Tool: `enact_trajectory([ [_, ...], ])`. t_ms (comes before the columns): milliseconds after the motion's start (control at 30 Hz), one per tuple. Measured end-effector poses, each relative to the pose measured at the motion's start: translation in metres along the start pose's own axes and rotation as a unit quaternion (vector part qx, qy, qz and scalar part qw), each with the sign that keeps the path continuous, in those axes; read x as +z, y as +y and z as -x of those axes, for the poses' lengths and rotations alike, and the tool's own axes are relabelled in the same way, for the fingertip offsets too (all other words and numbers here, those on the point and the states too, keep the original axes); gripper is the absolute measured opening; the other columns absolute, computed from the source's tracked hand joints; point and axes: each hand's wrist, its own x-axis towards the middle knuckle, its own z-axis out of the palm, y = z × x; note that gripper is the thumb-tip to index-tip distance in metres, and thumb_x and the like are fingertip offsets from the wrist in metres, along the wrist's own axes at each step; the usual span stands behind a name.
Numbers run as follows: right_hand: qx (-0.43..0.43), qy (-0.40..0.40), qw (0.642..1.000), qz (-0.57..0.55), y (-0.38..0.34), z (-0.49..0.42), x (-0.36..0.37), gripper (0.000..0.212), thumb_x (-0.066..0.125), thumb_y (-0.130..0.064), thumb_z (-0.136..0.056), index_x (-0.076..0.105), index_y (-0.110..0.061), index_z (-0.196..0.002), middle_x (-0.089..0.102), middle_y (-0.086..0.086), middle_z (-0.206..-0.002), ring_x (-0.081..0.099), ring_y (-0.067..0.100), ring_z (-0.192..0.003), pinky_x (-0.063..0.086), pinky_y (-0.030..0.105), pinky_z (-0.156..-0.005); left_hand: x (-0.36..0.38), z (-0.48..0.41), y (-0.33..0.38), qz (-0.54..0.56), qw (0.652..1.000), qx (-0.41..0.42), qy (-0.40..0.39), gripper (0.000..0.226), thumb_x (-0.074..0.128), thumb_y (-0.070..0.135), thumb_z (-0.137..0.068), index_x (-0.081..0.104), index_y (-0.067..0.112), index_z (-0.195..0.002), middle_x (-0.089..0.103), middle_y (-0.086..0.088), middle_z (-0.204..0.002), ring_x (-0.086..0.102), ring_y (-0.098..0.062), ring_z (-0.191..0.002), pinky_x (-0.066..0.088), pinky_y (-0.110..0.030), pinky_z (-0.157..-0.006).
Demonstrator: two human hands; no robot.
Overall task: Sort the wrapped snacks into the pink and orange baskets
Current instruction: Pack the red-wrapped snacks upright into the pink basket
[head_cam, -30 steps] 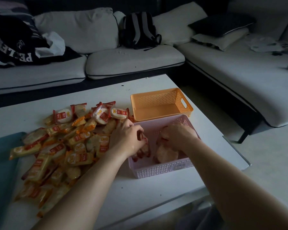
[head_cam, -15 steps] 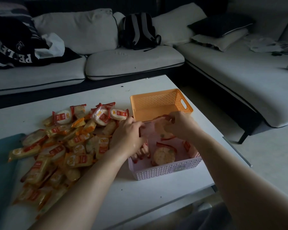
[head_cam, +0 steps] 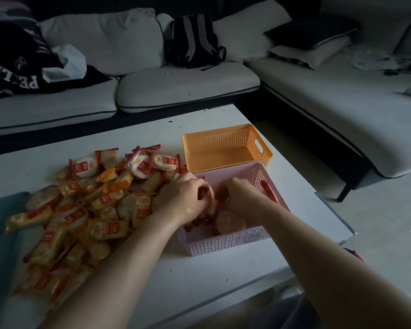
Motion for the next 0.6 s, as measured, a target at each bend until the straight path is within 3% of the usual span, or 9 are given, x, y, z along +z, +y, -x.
enact_trajectory([
  [67,0.011,-0.016,0.999,0.05,0.012,0.002,-0.003,0.022,0.071,-0.029,-0.092,0.068,-0.017,-0.11,0.071,0.0,-0.097,0.066,0.012,-0.079,0.059,0.025,-0.074,0.0,0.0,-0.001,-0.039,0.999,0.008,0.005,0.03,0.065,0.041,-0.09,0.07,0.031,-0.117,0.059,0.005,-0.122,0.047,-0.023,-0.118,0.045,-0.041,-0.098],
  [133,0.005,-0.084,0.991,0.102,0.013,0.009,0.001,0.035,0.072,-0.041,-0.09,0.065,-0.021,-0.117,0.068,-0.005,-0.097,0.065,0.011,-0.082,0.055,0.022,-0.072,0.0,0.0,-0.001,-0.04,0.999,0.01,0.009,0.033,0.071,0.042,-0.087,0.069,0.031,-0.118,0.058,0.006,-0.122,0.046,-0.022,-0.116,0.045,-0.04,-0.096],
  [233,-0.009,-0.093,0.986,0.139,0.009,0.015,0.007,0.037,0.07,-0.044,-0.089,0.064,-0.022,-0.119,0.067,-0.002,-0.109,0.065,0.017,-0.097,0.055,0.028,-0.081,0.0,-0.001,-0.001,-0.049,0.999,0.007,0.005,0.038,0.073,0.045,-0.086,0.067,0.031,-0.12,0.057,0.006,-0.125,0.045,-0.02,-0.117,0.046,-0.04,-0.097],
  [333,-0.015,-0.083,0.985,0.151,0.012,0.014,-0.007,0.032,0.073,-0.034,-0.089,0.066,-0.019,-0.116,0.07,-0.002,-0.099,0.067,0.013,-0.086,0.06,0.026,-0.078,0.0,0.0,0.0,-0.045,0.999,0.003,0.011,0.035,0.071,0.04,-0.087,0.068,0.03,-0.121,0.058,0.007,-0.126,0.045,-0.02,-0.119,0.046,-0.041,-0.097],
  [467,-0.029,0.013,0.996,0.085,0.011,0.018,-0.032,0.028,0.071,-0.031,-0.091,0.069,-0.017,-0.115,0.071,-0.002,-0.101,0.069,0.014,-0.082,0.062,0.027,-0.071,0.004,0.001,0.001,-0.043,0.999,-0.013,0.012,0.036,0.071,0.04,-0.087,0.068,0.031,-0.122,0.058,0.009,-0.126,0.044,-0.018,-0.117,0.047,-0.038,-0.093],
  [600,0.07,0.111,0.991,0.031,0.014,0.009,-0.029,0.018,0.076,-0.024,-0.084,0.064,-0.014,-0.075,0.066,0.001,-0.076,0.062,0.01,-0.059,0.049,0.019,-0.047,0.001,-0.001,0.001,-0.043,0.999,-0.019,-0.005,0.046,0.073,0.047,-0.083,0.067,0.028,-0.124,0.056,0.009,-0.128,0.044,-0.019,-0.119,0.046,-0.039,-0.095],
])
